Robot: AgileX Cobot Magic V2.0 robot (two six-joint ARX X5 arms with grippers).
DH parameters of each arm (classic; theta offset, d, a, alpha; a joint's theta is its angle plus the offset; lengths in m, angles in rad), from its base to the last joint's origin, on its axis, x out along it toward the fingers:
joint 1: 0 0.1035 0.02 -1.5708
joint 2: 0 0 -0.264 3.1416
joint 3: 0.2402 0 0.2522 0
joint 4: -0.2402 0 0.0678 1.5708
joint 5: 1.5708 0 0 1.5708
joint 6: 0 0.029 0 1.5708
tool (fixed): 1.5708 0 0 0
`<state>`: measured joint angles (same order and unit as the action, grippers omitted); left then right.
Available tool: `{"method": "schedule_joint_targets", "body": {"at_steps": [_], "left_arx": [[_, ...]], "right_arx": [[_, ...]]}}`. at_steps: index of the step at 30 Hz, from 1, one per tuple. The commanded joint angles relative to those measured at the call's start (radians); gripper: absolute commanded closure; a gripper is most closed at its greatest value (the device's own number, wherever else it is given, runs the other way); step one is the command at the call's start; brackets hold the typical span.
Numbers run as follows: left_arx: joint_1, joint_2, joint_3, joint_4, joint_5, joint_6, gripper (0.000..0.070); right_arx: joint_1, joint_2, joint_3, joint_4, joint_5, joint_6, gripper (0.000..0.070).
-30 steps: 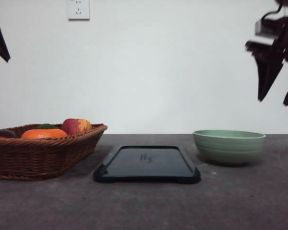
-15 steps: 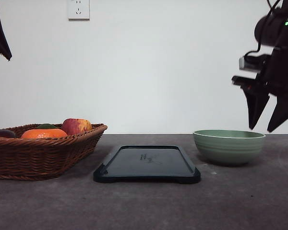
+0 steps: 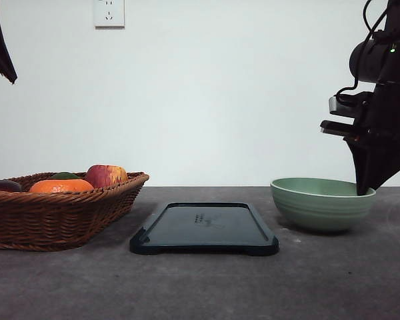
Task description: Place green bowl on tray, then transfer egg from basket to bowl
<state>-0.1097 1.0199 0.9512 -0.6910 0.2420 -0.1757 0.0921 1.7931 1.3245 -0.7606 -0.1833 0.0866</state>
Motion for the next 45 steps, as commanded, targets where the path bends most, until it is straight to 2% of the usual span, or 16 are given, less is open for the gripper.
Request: {"method": "schedule_joint_targets", "body": {"at_steps": [1, 8, 12, 16, 21, 25, 30, 40, 45], "left_arx": [[-0.002, 0.006, 0.026, 0.011, 0.003, 0.01, 0.0385], [-0.002, 0.006, 0.026, 0.011, 0.003, 0.01, 0.0385], [-0.002, 0.006, 0.026, 0.013, 0.003, 0.01, 0.0385], [-0.002, 0.006, 0.026, 0.015, 0.003, 0.01, 0.0385], [-0.002, 0.006, 0.026, 0.015, 0.003, 0.01, 0.0385], [-0.002, 0.006, 0.026, 0.014, 0.003, 0.01, 0.0385], [-0.002, 0.006, 0.026, 0.009, 0.003, 0.01, 0.0385], [-0.002, 0.006, 0.026, 0.003, 0.003, 0.009, 0.0385], [-0.002, 0.006, 0.026, 0.003, 0.003, 0.007, 0.0385]], "right_arx": [[0.002, 0.017, 0.051, -0.03, -0.002, -0.009, 0.07], [0.022, 0.017, 0.246, -0.268, -0.004, -0.022, 0.07], [0.068, 0.017, 0.346, -0.343, -0.004, -0.023, 0.07], [0.136, 0.017, 0.407, -0.331, -0.003, -0.004, 0.07], [0.232, 0.024, 0.427, -0.249, -0.004, 0.024, 0.07], [0.292, 0.074, 0.454, -0.213, -0.027, 0.059, 0.07], [0.343, 0.172, 0.527, -0.213, -0.027, 0.063, 0.07], [0.37, 0.304, 0.556, -0.205, -0.016, 0.063, 0.07], [0.37, 0.335, 0.556, -0.198, 0.033, 0.063, 0.07]]}}
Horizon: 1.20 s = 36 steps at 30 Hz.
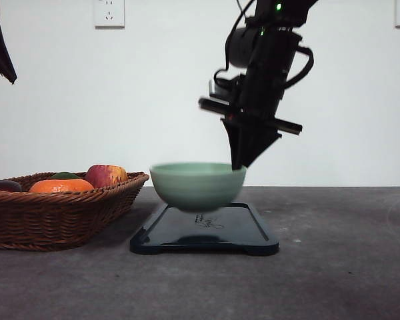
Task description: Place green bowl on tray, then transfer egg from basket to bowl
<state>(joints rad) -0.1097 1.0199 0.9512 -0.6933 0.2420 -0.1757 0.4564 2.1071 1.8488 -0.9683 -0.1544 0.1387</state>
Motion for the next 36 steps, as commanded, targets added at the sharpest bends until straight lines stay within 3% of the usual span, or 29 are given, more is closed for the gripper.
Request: {"method": "schedule_joint_targets", "body": {"at_steps": [1, 14, 15, 19, 21, 28, 36], "left_arx": [[-0.002, 0.006, 0.026, 0.005, 0.003, 0.007, 0.0385], [-0.002, 0.006, 0.026, 0.005, 0.003, 0.007, 0.0385], [-0.002, 0.006, 0.026, 0.005, 0.003, 0.007, 0.0385], [-0.002, 0.006, 0.026, 0.005, 0.003, 0.007, 0.0385], [-0.002, 0.006, 0.026, 0.005, 0.003, 0.007, 0.0385], [-0.002, 0.006, 0.026, 0.004, 0.003, 0.007, 0.0385], [-0.002, 0.006, 0.026, -0.07, 0.003, 0.007, 0.0385]], "right_arx": [[0.005, 0.025, 0.032, 0.012, 0.006, 0.011, 0.07], [0.007, 0.064, 0.031, 0.039, 0.005, 0.011, 0.0689], [0.008, 0.064, 0.032, 0.04, 0.005, 0.011, 0.0668], [0.005, 0.062, 0.032, 0.019, 0.004, 0.011, 0.0456], [0.005, 0.06, 0.036, -0.002, 0.002, 0.011, 0.0423], [0.005, -0.024, 0.051, -0.07, 0.003, -0.009, 0.0422], [0.032, -0.195, 0.029, -0.003, 0.008, -0.01, 0.0422]]}}
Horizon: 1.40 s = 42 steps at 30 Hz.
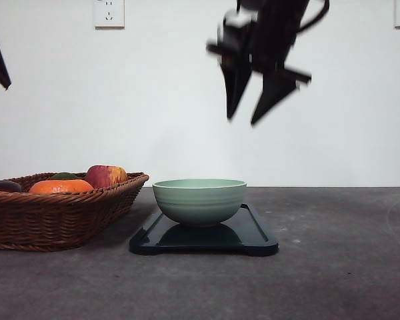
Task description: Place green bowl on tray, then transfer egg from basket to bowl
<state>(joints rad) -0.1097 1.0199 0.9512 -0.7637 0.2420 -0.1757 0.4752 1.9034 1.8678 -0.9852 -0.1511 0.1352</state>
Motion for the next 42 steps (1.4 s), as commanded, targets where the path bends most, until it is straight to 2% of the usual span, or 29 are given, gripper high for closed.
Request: {"method": "schedule_joint_targets", "body": {"at_steps": [1, 4, 10, 18, 23, 30, 38, 42], "left_arx": [[-0.002, 0.006, 0.026, -0.007, 0.003, 0.007, 0.0385], [-0.002, 0.006, 0.026, -0.023, 0.003, 0.007, 0.0385], [-0.002, 0.006, 0.026, -0.03, 0.003, 0.007, 0.0385], [-0.002, 0.006, 0.026, -0.026, 0.006, 0.007, 0.0385], [-0.002, 0.006, 0.026, -0.025, 0.006, 0.007, 0.0385], [-0.003, 0.006, 0.026, -0.026, 0.006, 0.024, 0.0384], [-0.05, 0.061, 0.093, -0.072, -0.011, 0.069, 0.0384], [-0.085, 0.157, 0.18, -0.114, -0.084, 0.092, 0.0381]], "right_arx": [[0.017, -0.014, -0.009, 0.039, 0.006, -0.007, 0.0422], [0.028, -0.105, -0.123, 0.157, 0.016, -0.007, 0.0422], [0.041, -0.323, -0.462, 0.418, 0.021, -0.009, 0.0422], [0.04, -0.598, -0.857, 0.611, 0.024, -0.013, 0.0423], [0.04, -0.759, -1.041, 0.649, 0.05, -0.012, 0.0423], [0.04, -0.987, -1.225, 0.63, 0.074, -0.011, 0.0423], [0.04, -1.119, -1.26, 0.586, 0.081, 0.015, 0.0423], [0.04, -1.129, -1.26, 0.595, 0.081, 0.015, 0.0423]]}}
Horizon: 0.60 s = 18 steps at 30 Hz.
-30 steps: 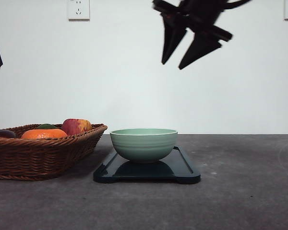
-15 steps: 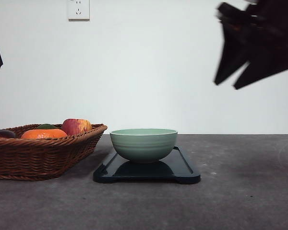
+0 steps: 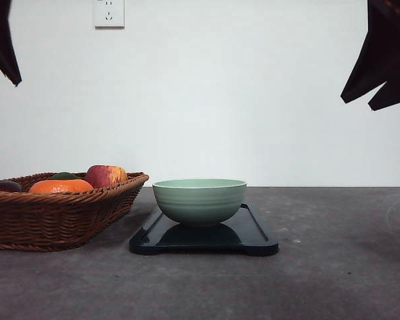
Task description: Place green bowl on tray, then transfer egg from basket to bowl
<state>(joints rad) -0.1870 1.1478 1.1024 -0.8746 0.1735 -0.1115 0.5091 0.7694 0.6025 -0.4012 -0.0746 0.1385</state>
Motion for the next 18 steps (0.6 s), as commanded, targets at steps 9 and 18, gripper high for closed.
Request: {"method": "schedule_joint_targets", "body": {"at_steps": [9, 18], "left_arx": [[-0.045, 0.272, 0.182, 0.029, -0.026, 0.08, 0.0263], [-0.05, 0.458, 0.219, 0.152, -0.074, 0.101, 0.0262]], "right_arx": [[0.006, 0.007, 0.005, 0.008, 0.005, 0.011, 0.0423], [0.006, 0.007, 0.005, 0.007, 0.005, 0.011, 0.0423]]}}
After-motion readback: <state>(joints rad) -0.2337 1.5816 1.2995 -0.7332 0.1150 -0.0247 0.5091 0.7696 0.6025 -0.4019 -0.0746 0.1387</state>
